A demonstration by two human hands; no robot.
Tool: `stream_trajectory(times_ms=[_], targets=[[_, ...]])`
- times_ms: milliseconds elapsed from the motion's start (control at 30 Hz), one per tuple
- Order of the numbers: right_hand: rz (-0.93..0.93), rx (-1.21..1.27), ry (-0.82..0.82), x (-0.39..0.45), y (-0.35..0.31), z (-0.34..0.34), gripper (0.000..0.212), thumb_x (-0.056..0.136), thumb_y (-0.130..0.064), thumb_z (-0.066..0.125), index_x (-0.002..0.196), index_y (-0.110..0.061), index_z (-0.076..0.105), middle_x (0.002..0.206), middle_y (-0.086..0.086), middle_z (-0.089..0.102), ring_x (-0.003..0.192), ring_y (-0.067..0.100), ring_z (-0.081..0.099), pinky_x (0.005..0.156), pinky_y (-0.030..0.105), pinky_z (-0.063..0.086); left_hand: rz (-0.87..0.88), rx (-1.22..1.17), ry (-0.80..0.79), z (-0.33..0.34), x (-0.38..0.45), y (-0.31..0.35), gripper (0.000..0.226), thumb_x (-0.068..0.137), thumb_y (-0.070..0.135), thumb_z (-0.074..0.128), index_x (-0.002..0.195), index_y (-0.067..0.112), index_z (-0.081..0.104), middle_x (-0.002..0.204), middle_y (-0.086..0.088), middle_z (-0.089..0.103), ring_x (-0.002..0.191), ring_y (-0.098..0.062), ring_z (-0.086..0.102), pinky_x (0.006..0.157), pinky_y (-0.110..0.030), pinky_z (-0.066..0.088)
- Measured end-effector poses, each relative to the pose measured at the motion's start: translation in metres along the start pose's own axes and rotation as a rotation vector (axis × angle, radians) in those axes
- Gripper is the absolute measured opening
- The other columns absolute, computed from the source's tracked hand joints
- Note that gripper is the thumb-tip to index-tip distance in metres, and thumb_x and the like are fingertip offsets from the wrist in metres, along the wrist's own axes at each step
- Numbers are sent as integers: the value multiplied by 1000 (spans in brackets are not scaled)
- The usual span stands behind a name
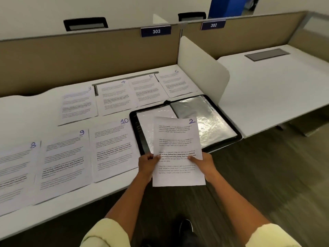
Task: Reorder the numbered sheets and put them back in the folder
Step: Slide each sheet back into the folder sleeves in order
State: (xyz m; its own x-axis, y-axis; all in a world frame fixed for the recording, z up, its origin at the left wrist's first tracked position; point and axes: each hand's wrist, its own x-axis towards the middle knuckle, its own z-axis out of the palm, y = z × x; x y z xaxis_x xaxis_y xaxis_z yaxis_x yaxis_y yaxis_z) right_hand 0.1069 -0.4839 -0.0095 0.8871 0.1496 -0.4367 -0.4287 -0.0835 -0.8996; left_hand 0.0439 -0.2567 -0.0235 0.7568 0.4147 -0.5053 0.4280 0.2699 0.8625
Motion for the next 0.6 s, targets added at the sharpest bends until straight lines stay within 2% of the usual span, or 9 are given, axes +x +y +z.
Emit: stream_trajectory(times_ms=[100,200,300,367,467,533,600], targets=[[5,6,6,-7,0,-28,19,86,-7,76,104,-11,68,102,5,74,84,15,74,61,24,58,0,8,-60,24,-17,-3,13,89,8,71,97,-2,67,97,-13,74,86,-27,73,66,-33,60],[15,10,-23,-8,2,-60,19,88,-7,74,106,-9,68,102,4,74,86,15,73,61,22,58,7,63,-90,47,-24,-8,14,89,8,71,102,5,66,102,-10,73,89,-24,73,73,-37,61],[20,-7,-52,-7,4,-95,20,88,-9,74,107,-10,69,103,3,75,88,15,74,61,21,57,23,139,-25,70,-28,-11,17,92,14,68,106,9,59,99,-10,72,86,-26,73,74,-42,61],[22,-24,-79,-6,6,-120,18,89,-9,73,106,-12,69,103,2,75,88,14,74,62,22,58,66,235,67,86,-33,-13,17,94,19,65,106,13,55,92,-12,71,79,-26,71,70,-39,61],[40,-46,-127,-2,14,-155,21,88,-10,74,109,-11,70,107,6,76,93,19,75,73,33,62,180,431,206,101,-30,-19,17,93,24,66,104,18,54,89,-8,67,78,-25,66,67,-36,56],[51,-52,-145,-1,19,-177,24,88,-11,75,111,-9,70,109,6,76,94,22,75,82,42,62,251,532,251,112,-27,-23,17,92,24,67,103,18,55,88,-5,65,81,-24,65,72,-37,55],[64,-53,-148,-2,23,-193,26,87,-12,76,112,-8,70,109,6,76,95,22,75,84,45,61,280,577,271,123,-28,-24,15,92,24,67,101,18,55,86,-2,64,79,-22,63,71,-36,54]])
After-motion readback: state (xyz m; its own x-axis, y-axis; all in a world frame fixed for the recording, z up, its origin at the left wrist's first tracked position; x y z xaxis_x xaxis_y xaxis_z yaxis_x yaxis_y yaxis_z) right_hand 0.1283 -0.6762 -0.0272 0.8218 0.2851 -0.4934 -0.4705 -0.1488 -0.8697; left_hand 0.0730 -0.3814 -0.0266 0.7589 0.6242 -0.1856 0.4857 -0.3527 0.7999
